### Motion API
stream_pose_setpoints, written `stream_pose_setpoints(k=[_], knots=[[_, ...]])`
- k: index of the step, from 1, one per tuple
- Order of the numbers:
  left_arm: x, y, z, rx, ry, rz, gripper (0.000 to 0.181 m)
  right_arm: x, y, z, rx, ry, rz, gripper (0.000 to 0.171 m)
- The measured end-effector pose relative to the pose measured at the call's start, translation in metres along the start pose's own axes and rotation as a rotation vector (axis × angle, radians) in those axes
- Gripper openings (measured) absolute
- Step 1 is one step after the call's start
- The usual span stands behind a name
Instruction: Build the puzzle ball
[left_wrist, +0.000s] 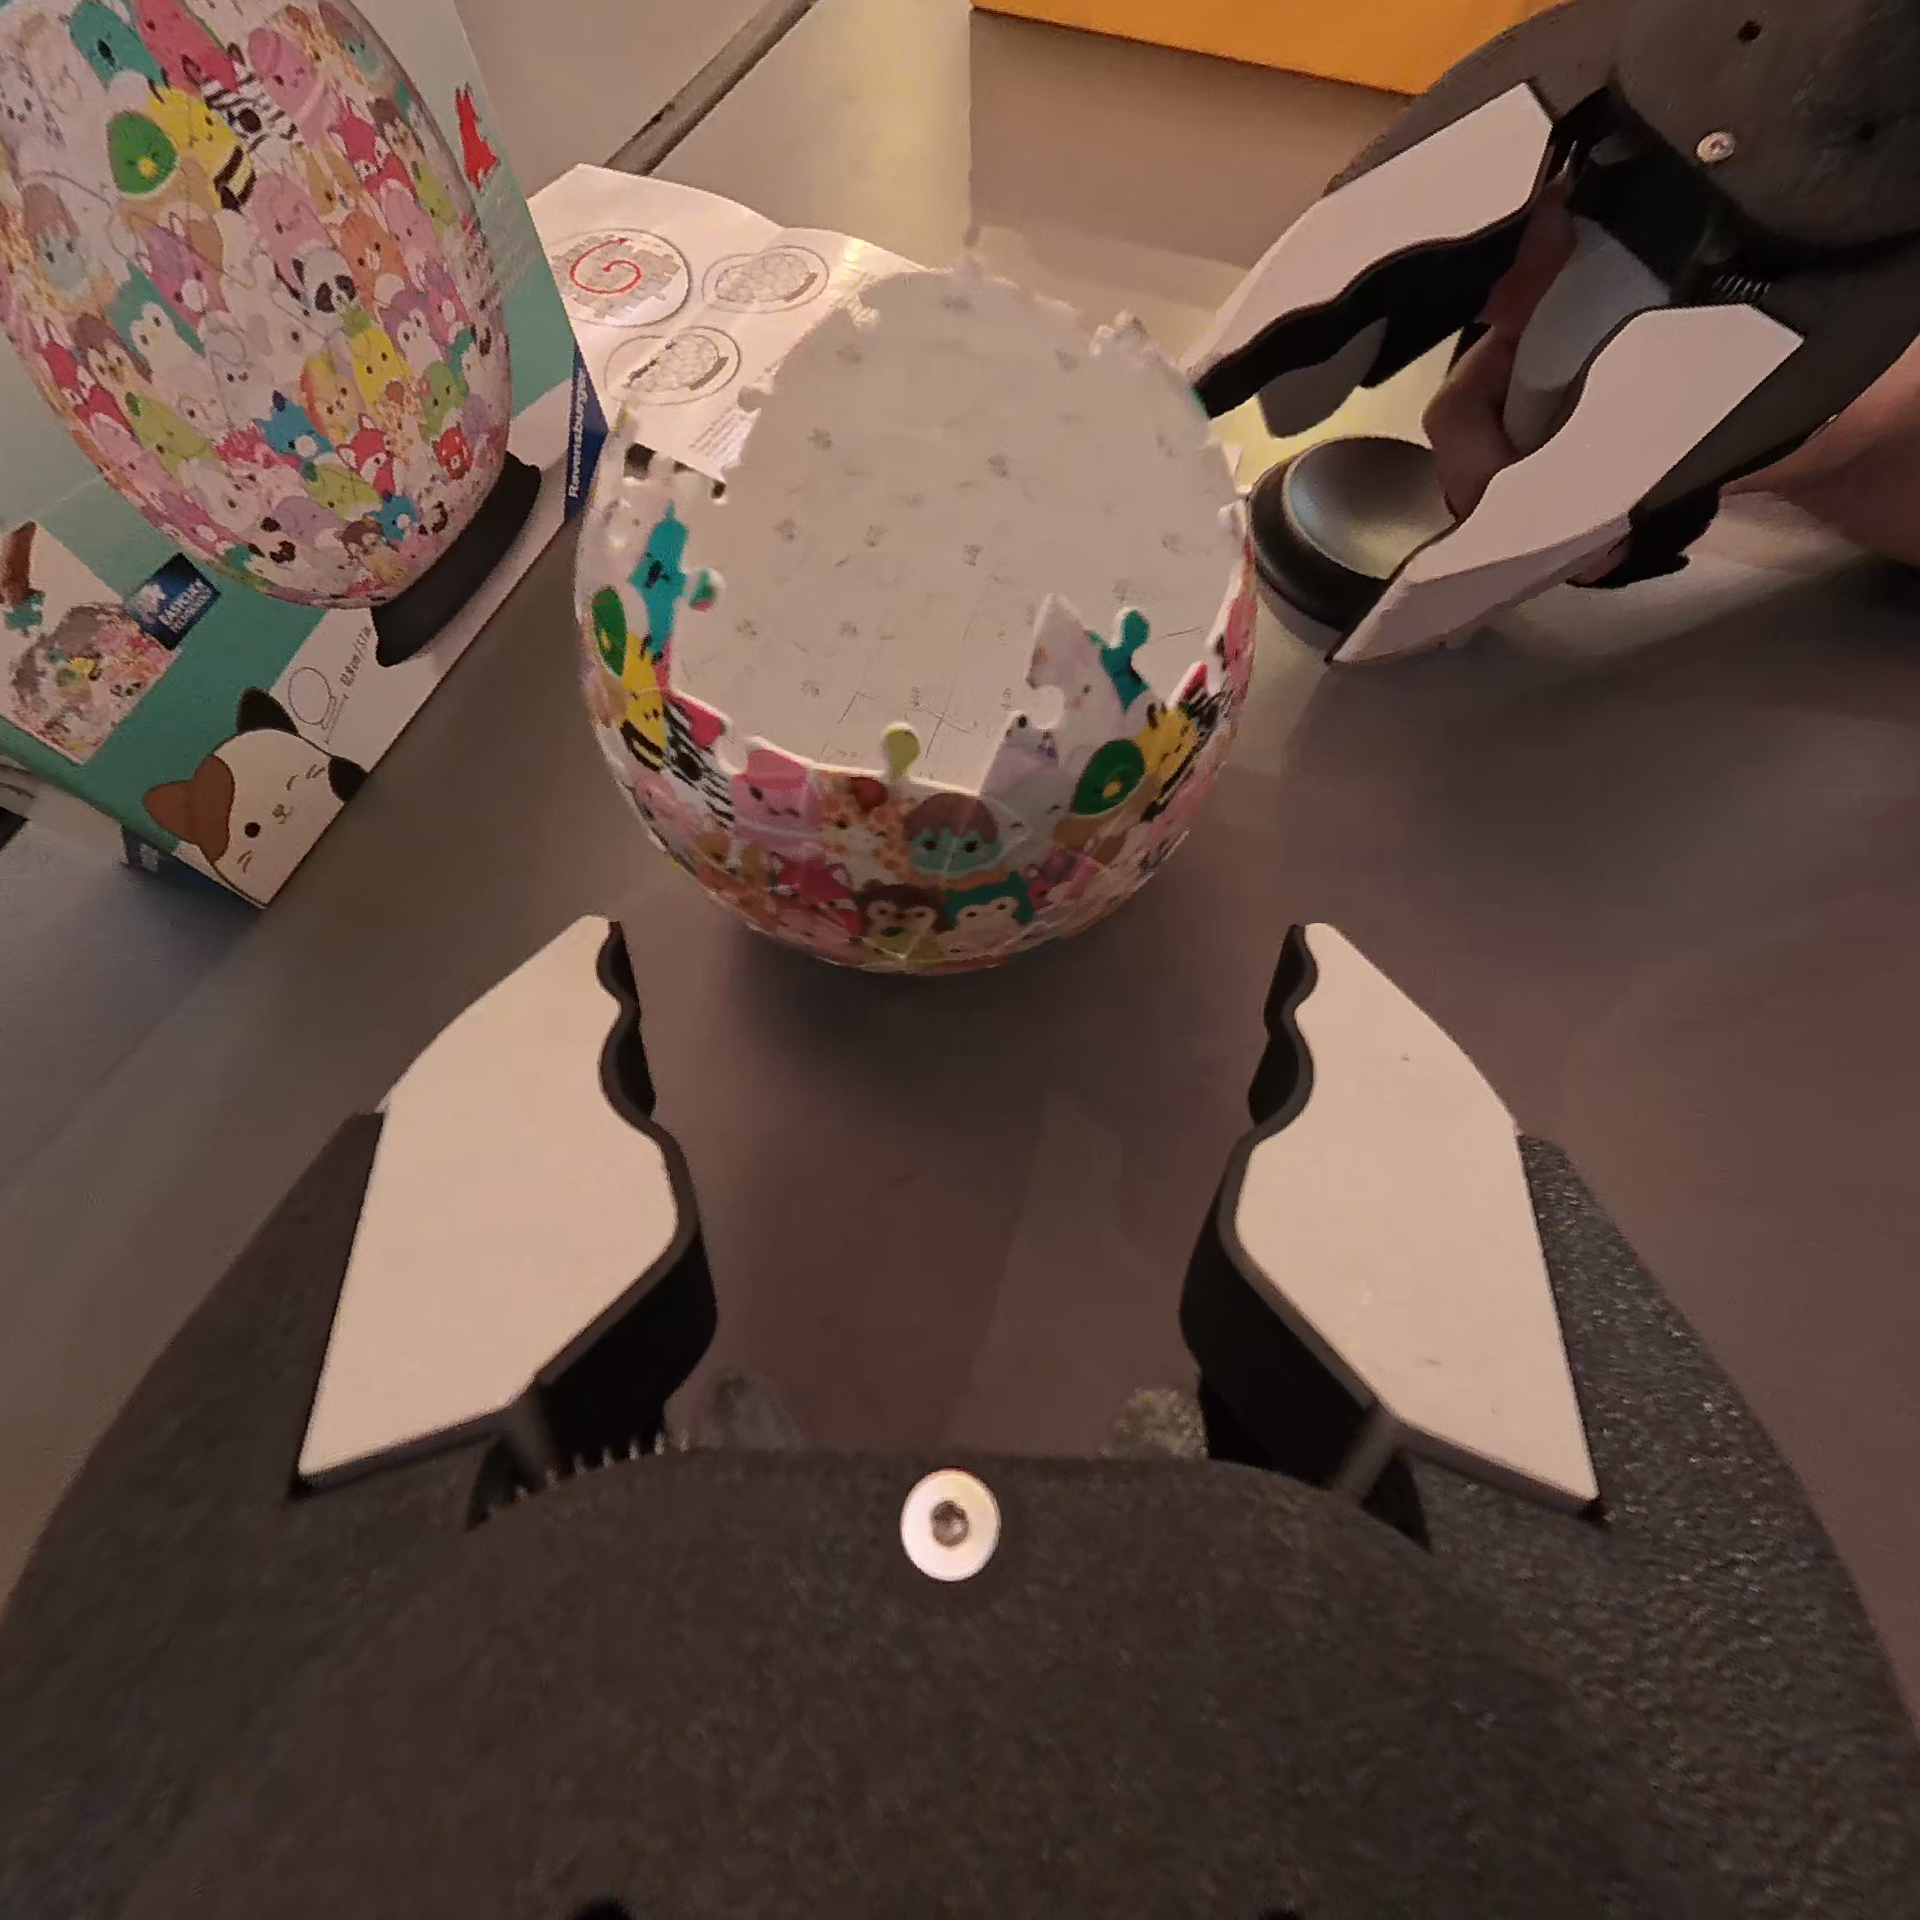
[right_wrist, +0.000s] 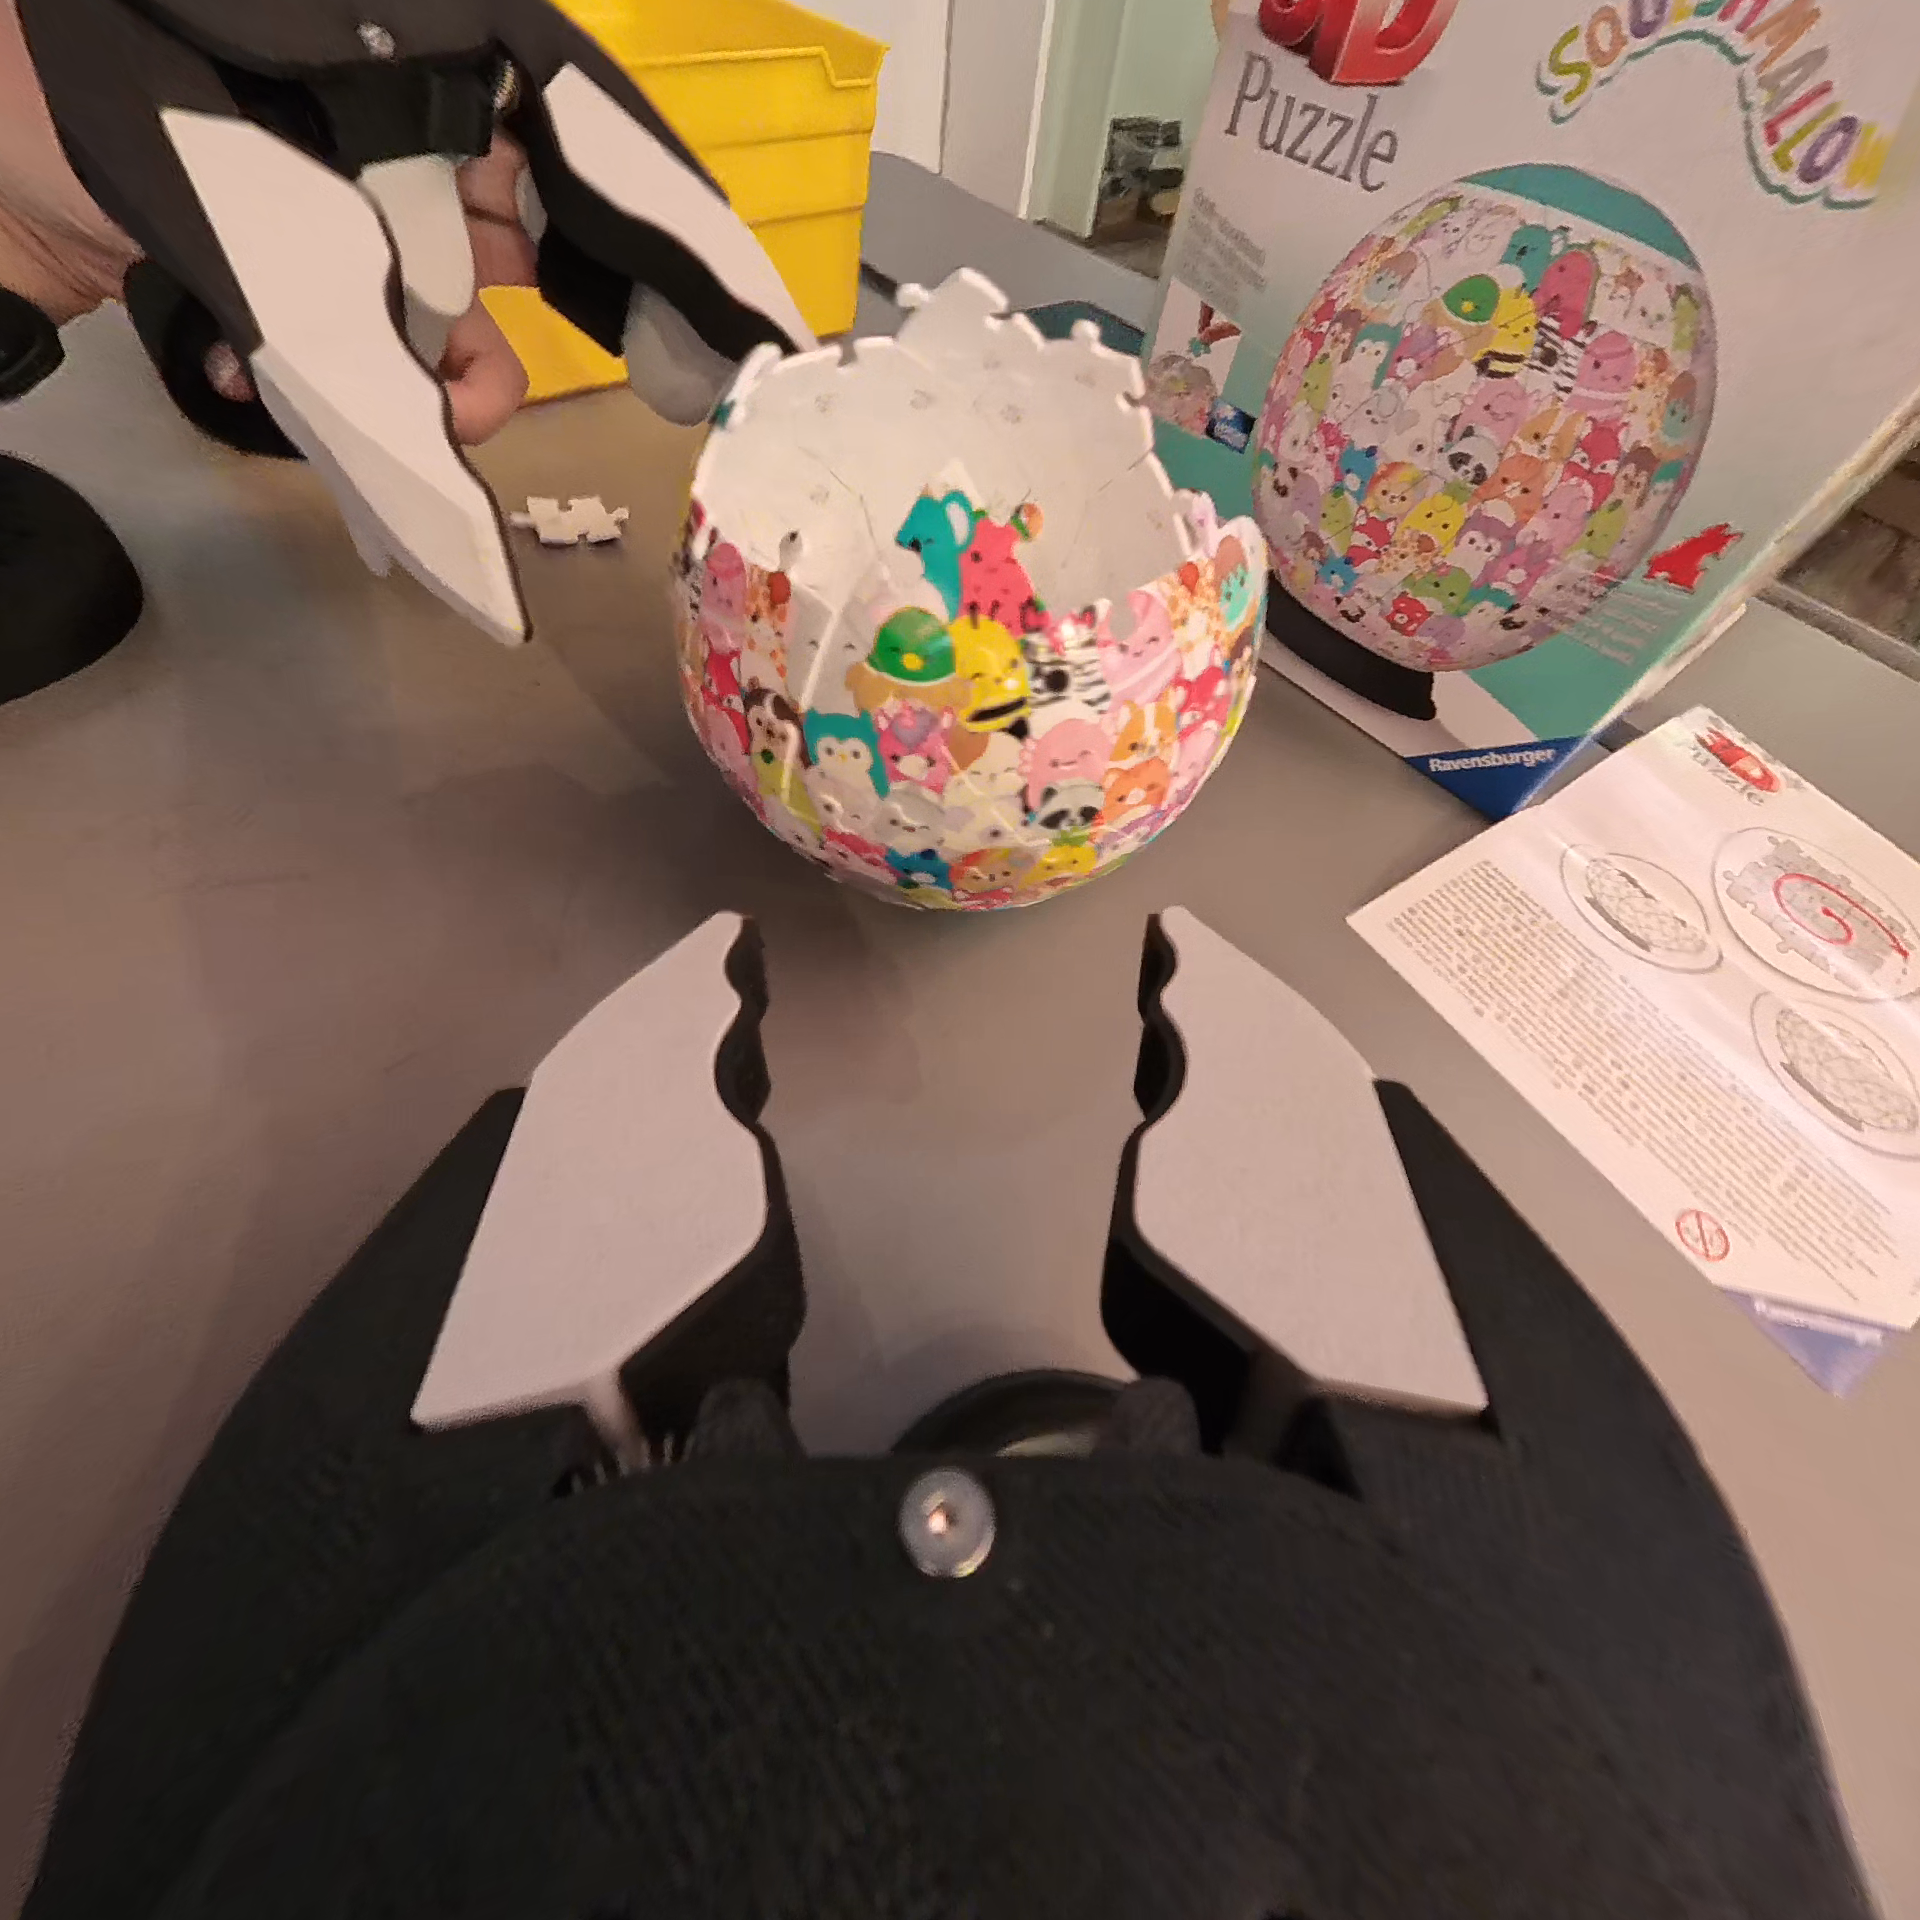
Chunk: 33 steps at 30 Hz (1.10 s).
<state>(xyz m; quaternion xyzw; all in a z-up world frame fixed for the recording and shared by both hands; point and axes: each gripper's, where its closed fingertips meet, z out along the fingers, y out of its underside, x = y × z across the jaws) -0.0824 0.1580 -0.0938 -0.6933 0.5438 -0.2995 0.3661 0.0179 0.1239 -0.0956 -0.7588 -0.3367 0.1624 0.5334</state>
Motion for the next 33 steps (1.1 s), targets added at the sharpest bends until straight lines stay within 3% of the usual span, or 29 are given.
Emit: stream_pose_setpoints(k=[4,14,33], knots=[[-0.003,-0.001,0.003,0.013,-0.024,0.019,0.118,0.005,0.003,0.007,-0.108,-0.019,-0.143,0.077],[-0.006,0.001,0.014,0.079,0.018,-0.009,0.125,0.013,0.010,0.034,-0.171,-0.134,-0.331,0.083],[-0.001,-0.004,0.028,0.098,0.020,0.010,0.112,0.014,0.010,0.047,-0.172,-0.105,-0.353,0.083]])
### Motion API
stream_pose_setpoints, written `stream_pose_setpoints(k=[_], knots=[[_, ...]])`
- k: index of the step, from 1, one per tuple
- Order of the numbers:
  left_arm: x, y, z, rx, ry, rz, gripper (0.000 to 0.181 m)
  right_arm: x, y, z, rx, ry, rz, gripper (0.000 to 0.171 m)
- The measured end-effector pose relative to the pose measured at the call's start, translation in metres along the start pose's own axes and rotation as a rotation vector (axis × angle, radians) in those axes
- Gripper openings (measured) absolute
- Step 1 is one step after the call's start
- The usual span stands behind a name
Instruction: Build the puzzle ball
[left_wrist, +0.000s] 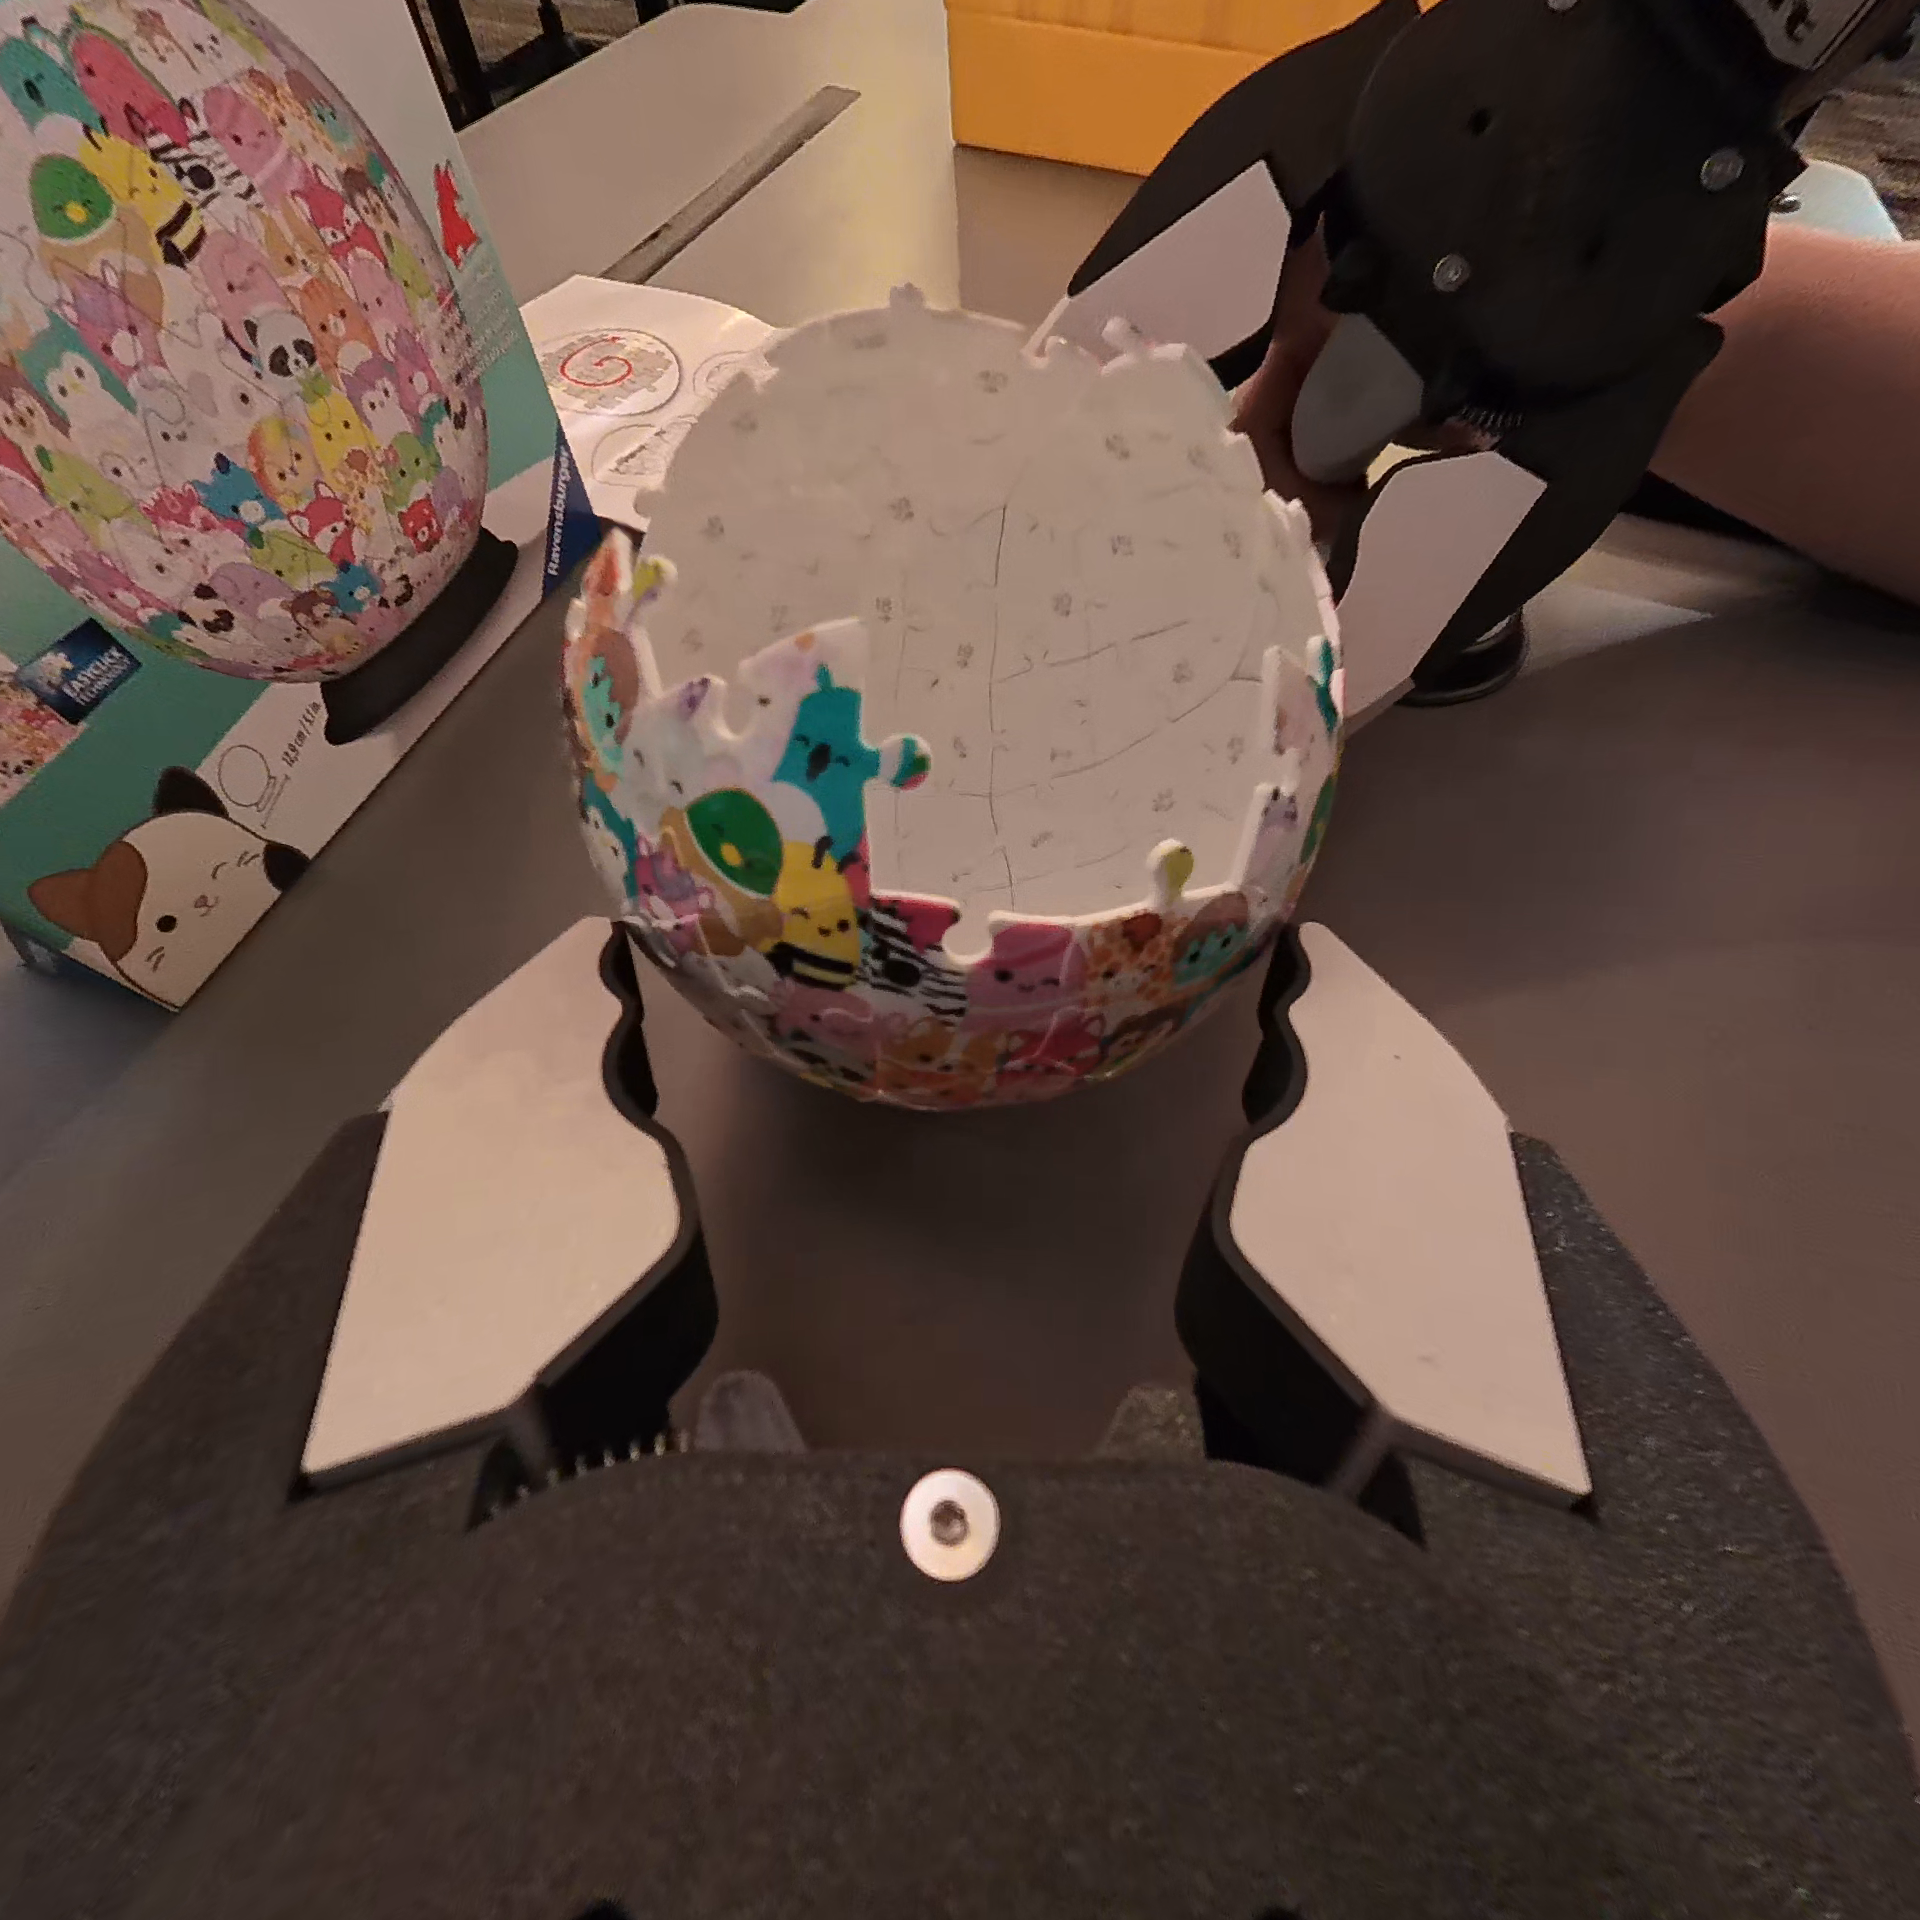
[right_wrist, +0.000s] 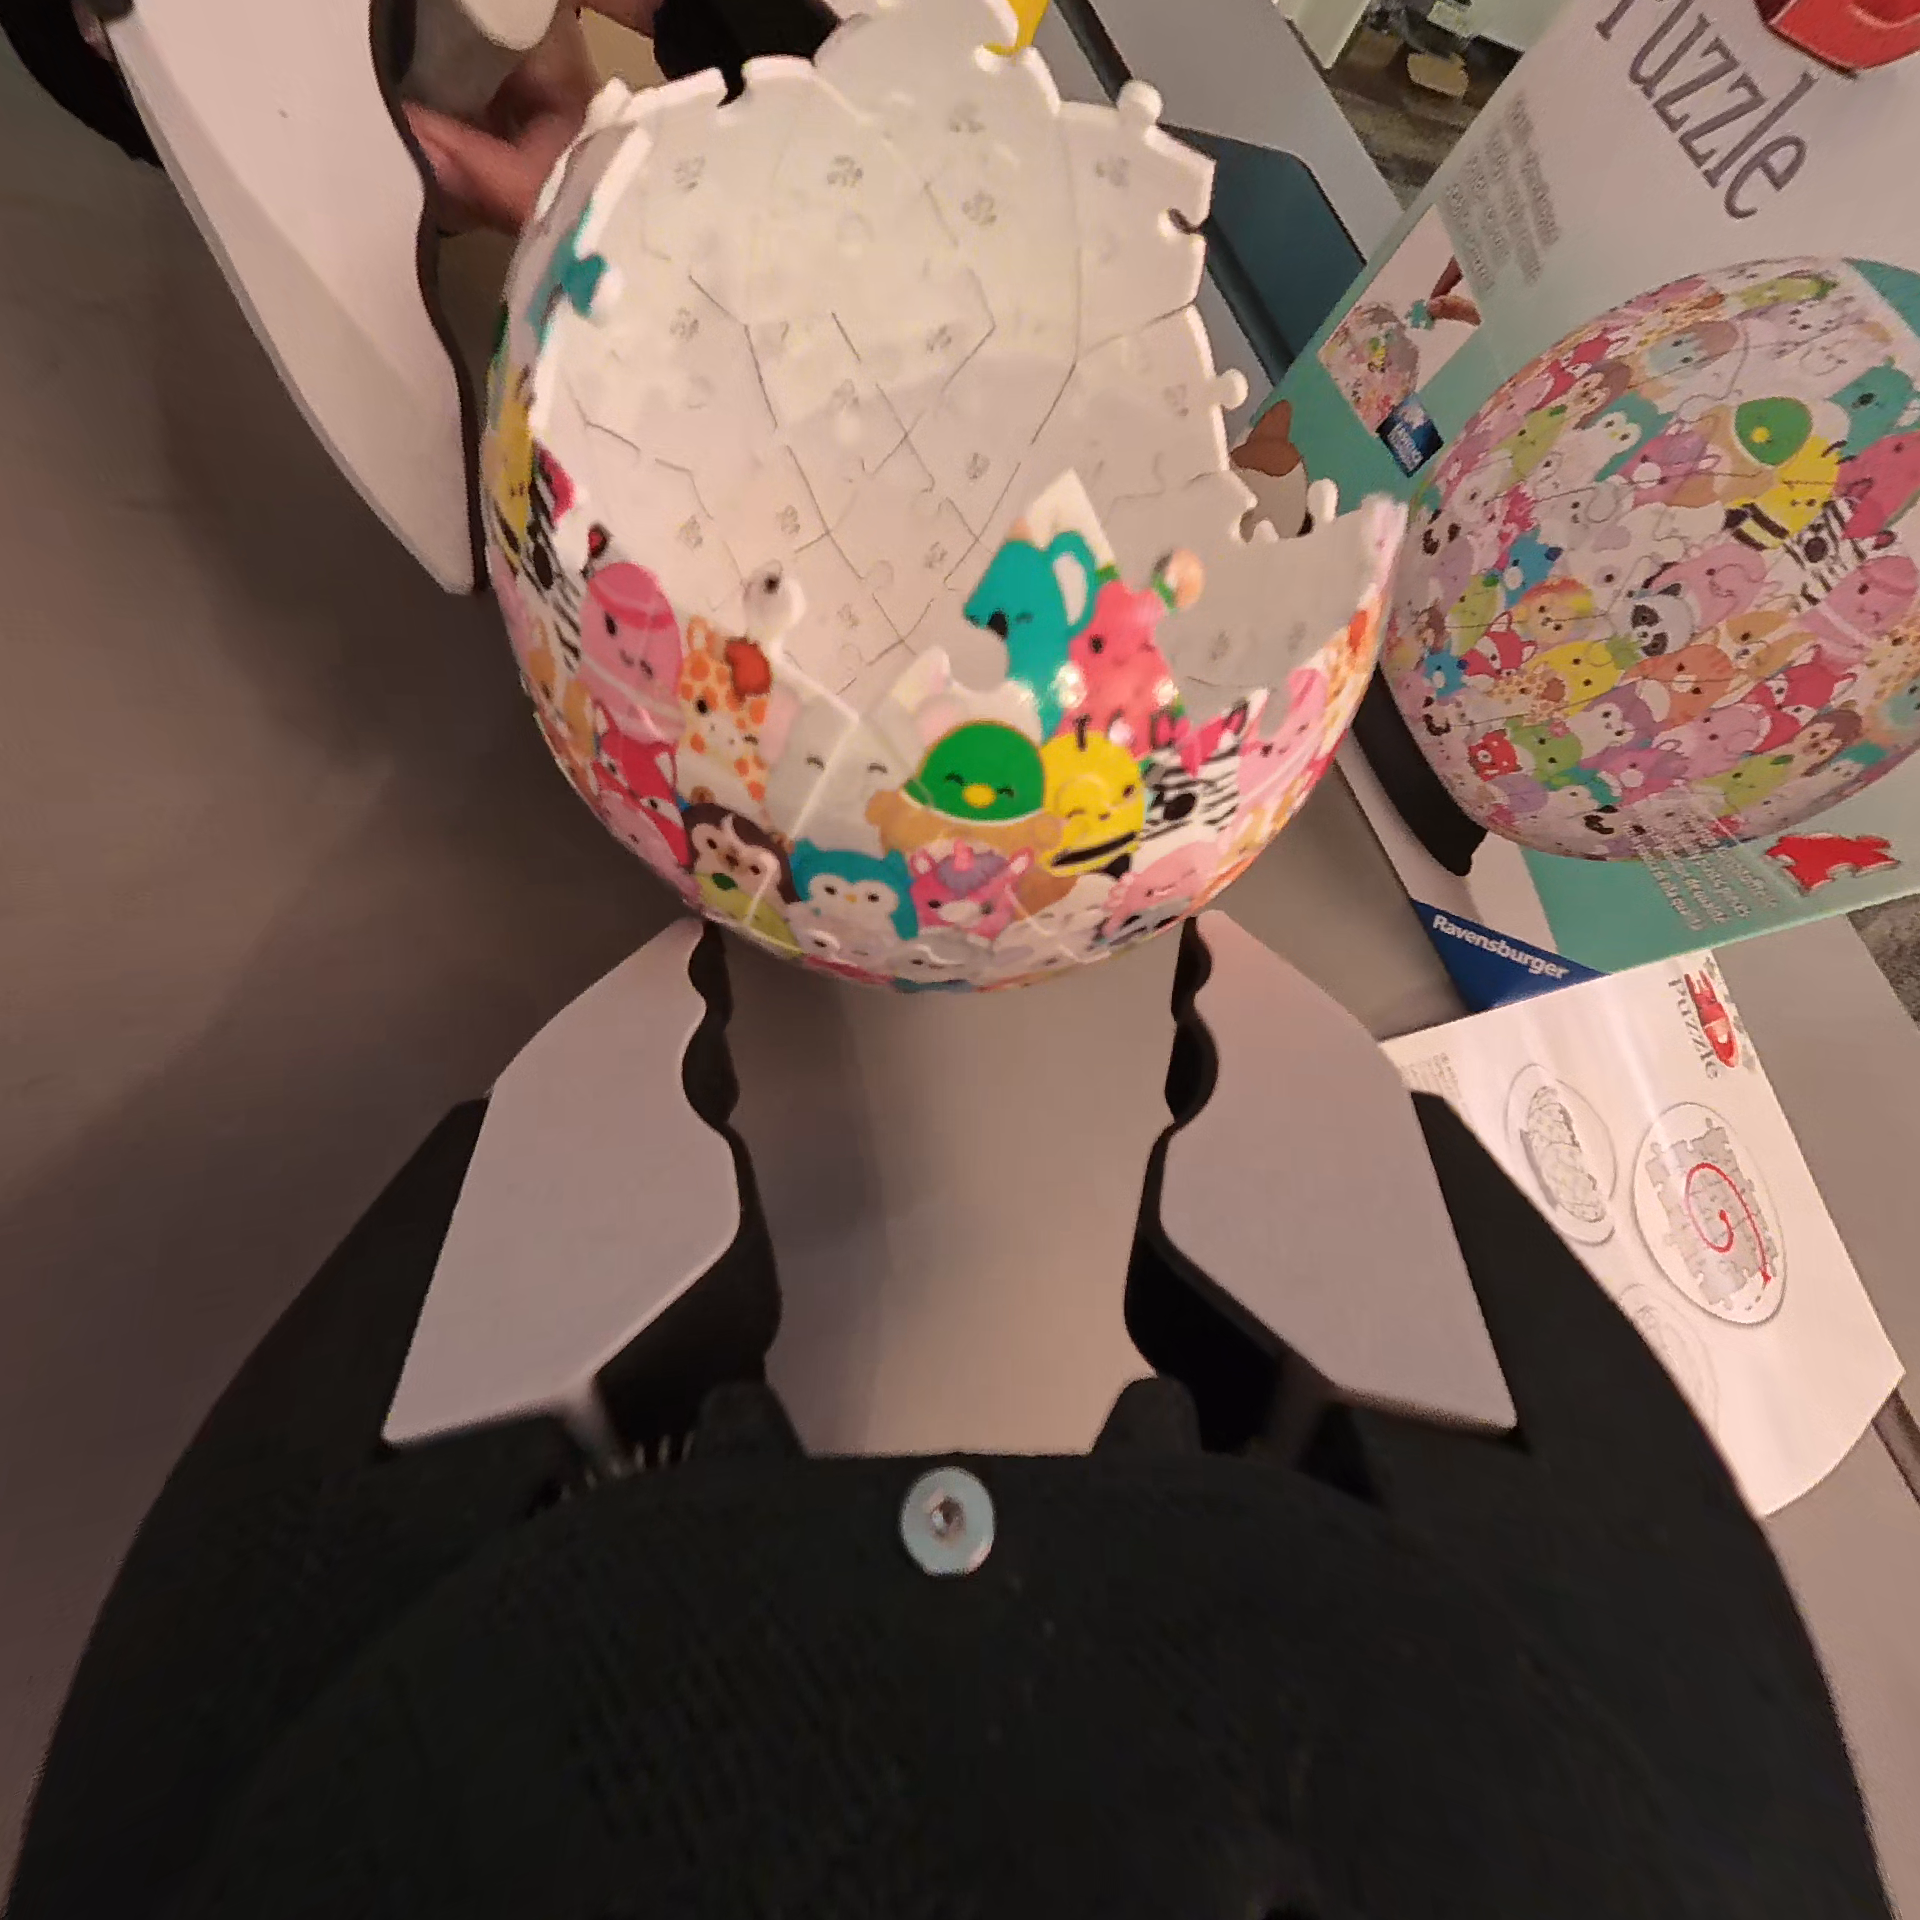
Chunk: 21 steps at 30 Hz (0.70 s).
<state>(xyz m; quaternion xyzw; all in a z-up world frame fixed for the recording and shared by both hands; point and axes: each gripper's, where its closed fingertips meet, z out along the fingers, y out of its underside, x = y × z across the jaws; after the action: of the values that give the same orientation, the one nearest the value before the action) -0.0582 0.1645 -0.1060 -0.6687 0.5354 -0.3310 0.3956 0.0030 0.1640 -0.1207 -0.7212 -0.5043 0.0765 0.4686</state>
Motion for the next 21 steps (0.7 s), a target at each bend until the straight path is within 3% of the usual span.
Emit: stream_pose_setpoints(k=[21], knots=[[0.023,-0.008,-0.001,-0.023,0.059,0.043,0.110,-0.017,0.008,-0.026,-0.022,0.016,0.157,0.083]])
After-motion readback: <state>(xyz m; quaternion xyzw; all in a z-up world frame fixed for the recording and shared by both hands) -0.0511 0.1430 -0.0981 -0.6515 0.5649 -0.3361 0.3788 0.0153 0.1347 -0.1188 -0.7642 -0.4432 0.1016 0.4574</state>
